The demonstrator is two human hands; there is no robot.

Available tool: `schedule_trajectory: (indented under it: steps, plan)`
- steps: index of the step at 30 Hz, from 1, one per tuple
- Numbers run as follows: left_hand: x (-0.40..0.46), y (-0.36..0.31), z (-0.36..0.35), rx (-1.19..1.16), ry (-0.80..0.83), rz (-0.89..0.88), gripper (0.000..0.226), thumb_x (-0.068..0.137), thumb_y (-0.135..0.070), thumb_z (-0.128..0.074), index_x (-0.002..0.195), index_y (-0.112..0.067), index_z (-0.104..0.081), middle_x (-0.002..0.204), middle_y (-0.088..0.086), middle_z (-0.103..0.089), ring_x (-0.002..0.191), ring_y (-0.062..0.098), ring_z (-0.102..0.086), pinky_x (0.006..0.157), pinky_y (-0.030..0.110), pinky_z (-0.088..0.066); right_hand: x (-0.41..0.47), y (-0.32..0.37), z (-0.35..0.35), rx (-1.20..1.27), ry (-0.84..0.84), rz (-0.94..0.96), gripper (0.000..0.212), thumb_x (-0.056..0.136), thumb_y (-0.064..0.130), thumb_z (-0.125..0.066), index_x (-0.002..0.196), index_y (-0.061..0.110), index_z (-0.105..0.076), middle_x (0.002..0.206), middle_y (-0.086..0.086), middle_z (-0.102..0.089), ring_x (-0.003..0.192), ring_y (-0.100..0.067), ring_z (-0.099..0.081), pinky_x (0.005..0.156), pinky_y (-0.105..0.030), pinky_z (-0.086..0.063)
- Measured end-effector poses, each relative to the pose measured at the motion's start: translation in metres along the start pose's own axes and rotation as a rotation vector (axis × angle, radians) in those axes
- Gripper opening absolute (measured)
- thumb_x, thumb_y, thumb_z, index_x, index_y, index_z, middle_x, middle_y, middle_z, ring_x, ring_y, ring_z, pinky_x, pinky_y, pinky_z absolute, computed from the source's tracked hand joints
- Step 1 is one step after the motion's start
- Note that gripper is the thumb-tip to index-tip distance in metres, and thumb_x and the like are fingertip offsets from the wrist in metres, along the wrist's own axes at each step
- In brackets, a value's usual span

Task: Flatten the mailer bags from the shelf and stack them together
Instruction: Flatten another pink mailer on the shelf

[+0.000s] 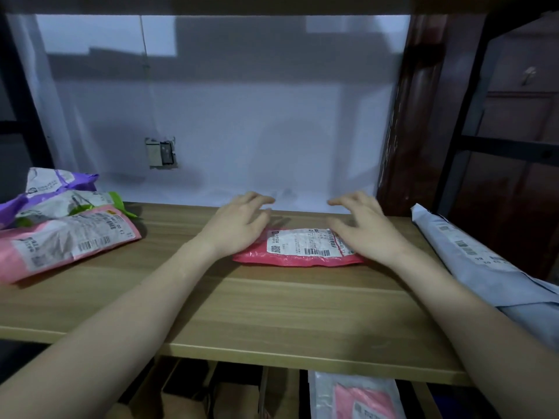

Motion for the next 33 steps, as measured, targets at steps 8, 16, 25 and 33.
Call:
schedule_trajectory:
  steps: [8, 16, 25, 33]
  plan:
    - [-0.018, -0.024, -0.063, -0.042, 0.454, -0.076, 0.052, 0.101, -0.045, -0.022, 0.15, -0.03, -0.016, 0.158, -0.013, -0.014, 0.145, 0.004, -0.011, 0.117, 0.022, -0.005, -0.012, -0.005, -0.073, -0.247, 0.444, 0.065, 0.052, 0.098, 0.049, -0.017, 0.148, 0.035, -0.013, 0.16, 0.001, -0.005, 0.147, -0.014, 0.001, 0.119, -0.046, -0.003]
    - [-0.021, -0.019, -0.073, 0.047, 0.519, -0.066, 0.053, 0.101, -0.047, -0.016, 0.151, -0.031, -0.004, 0.16, -0.01, 0.0, 0.145, 0.002, 0.004, 0.12, 0.034, 0.002, -0.015, -0.01, -0.081, -0.297, 0.505, 0.043, 0.054, 0.098, 0.05, -0.01, 0.148, 0.036, 0.001, 0.16, 0.002, 0.007, 0.146, -0.012, 0.009, 0.119, -0.045, 0.003]
    - [-0.024, -0.018, -0.078, 0.087, 0.596, -0.034, 0.055, 0.1, -0.048, -0.013, 0.151, -0.031, 0.001, 0.16, -0.007, 0.006, 0.145, 0.004, 0.01, 0.117, 0.033, 0.009, -0.017, -0.01, -0.083, -0.309, 0.548, 0.025, 0.053, 0.098, 0.049, -0.011, 0.148, 0.037, 0.001, 0.159, 0.003, 0.008, 0.146, -0.012, 0.011, 0.118, -0.045, 0.006]
    - [-0.025, -0.018, -0.079, 0.114, 0.619, -0.028, 0.056, 0.1, -0.049, -0.015, 0.151, -0.031, 0.001, 0.16, -0.006, 0.008, 0.145, 0.005, 0.011, 0.115, 0.032, 0.009, -0.017, -0.012, -0.086, -0.304, 0.587, 0.011, 0.053, 0.098, 0.05, -0.011, 0.148, 0.039, 0.002, 0.159, 0.004, 0.01, 0.145, -0.01, 0.013, 0.117, -0.044, 0.011]
Point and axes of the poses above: each hand's wrist, its own x-axis towards the middle knuckle, its own z-axis out of the back of the hand, y = z × x, the point moved 10 cm from there along x, towards the middle knuckle
